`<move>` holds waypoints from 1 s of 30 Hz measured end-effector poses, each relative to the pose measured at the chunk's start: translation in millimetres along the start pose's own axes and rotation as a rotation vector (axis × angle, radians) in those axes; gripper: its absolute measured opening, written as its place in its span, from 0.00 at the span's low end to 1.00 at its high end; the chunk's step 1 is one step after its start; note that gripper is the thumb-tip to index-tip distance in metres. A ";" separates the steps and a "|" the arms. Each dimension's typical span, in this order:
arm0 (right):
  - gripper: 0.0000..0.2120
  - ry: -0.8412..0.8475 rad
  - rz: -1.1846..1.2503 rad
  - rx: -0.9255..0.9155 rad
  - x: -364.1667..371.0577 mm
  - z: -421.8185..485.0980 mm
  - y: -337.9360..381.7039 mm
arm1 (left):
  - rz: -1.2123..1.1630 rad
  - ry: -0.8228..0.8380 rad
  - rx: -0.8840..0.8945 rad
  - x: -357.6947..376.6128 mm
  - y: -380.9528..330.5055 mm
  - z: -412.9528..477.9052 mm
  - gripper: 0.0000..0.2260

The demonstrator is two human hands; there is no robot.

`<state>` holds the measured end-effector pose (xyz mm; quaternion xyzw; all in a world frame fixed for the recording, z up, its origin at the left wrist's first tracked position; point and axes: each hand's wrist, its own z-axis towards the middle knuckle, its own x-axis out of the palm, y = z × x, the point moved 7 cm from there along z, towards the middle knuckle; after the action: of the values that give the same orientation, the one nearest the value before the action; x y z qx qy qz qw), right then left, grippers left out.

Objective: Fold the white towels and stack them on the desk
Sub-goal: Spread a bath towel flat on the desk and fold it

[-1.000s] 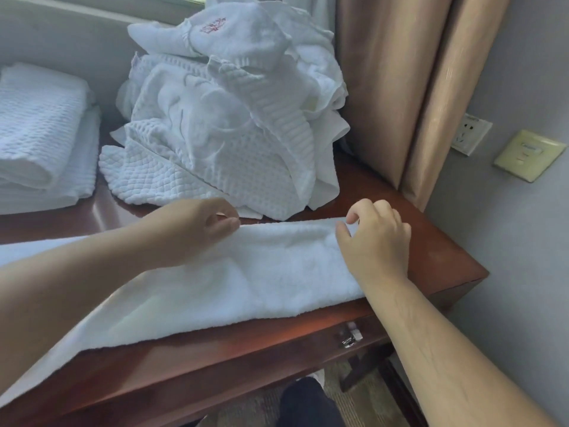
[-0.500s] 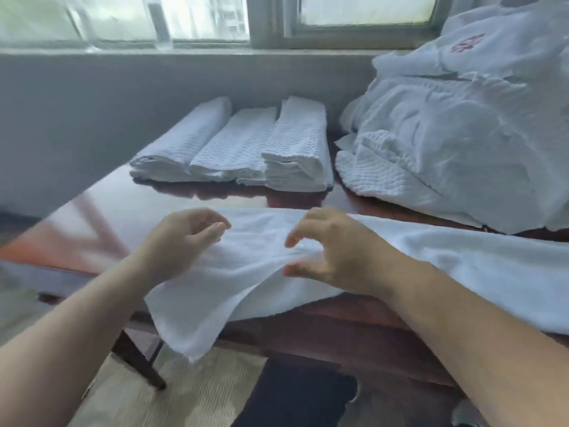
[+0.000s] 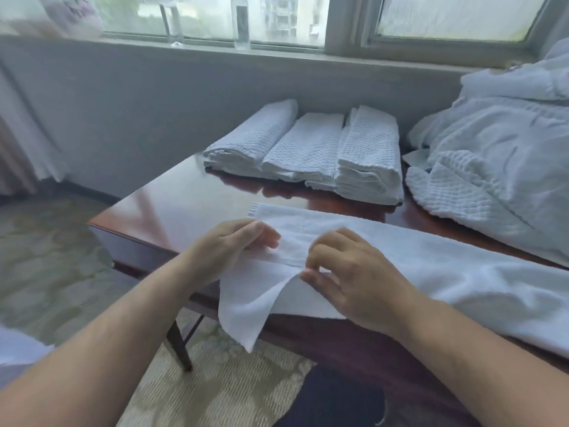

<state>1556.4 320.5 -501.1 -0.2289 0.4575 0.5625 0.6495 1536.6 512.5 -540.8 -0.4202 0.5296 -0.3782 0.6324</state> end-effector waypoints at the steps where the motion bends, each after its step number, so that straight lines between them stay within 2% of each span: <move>1: 0.10 -0.044 0.049 0.082 -6.5 5.6 -6.3 | -0.066 0.006 -0.026 -1.4 1.4 -0.6 0.18; 4: 0.11 -0.127 0.174 0.338 -22.6 24.7 -34.2 | -0.119 0.027 -0.037 -8.0 1.9 0.1 0.27; 6: 0.11 -0.112 0.184 0.443 -25.0 39.2 -56.8 | -0.187 0.123 -0.058 -7.2 1.9 -1.7 0.33; 8: 0.12 -0.026 0.145 0.513 -20.2 50.7 -78.1 | -0.280 0.196 -0.044 -6.6 1.6 -1.7 0.33; 9: 0.12 0.018 0.122 0.533 -16.2 54.5 -87.3 | -0.251 0.199 -0.018 -8.9 1.8 0.1 0.31; 13: 0.11 0.124 -0.011 0.539 -1.6 63.8 -112.0 | -0.035 0.149 -0.029 -18.4 5.6 8.3 0.35; 15: 0.11 0.171 -0.062 0.545 6.8 68.3 -120.2 | 0.236 0.110 -0.052 -20.2 5.7 14.6 0.35; 16: 0.11 0.195 -0.094 0.550 10.4 70.4 -123.5 | 0.351 0.080 -0.071 -21.6 7.2 18.8 0.31; 19: 0.11 0.260 -0.159 0.546 22.1 72.7 -131.0 | 0.544 -0.092 -0.145 -28.4 8.3 29.5 0.06; 22: 0.11 0.263 -0.165 0.524 30.2 71.8 -132.7 | 0.557 -0.172 -0.250 -33.3 18.3 36.6 0.21; 25: 0.11 0.253 -0.178 0.475 35.8 73.3 -132.9 | 0.558 -0.210 -0.329 -37.2 22.8 38.3 0.21; 30: 0.14 0.282 -0.182 0.465 39.6 70.1 -140.4 | 0.723 -0.282 -0.369 -37.0 23.0 35.9 0.21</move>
<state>1710.1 361.3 -532.0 -0.1901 0.6375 0.3445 0.6624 1567.1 559.7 -546.1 -0.3611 0.6101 0.0299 0.7047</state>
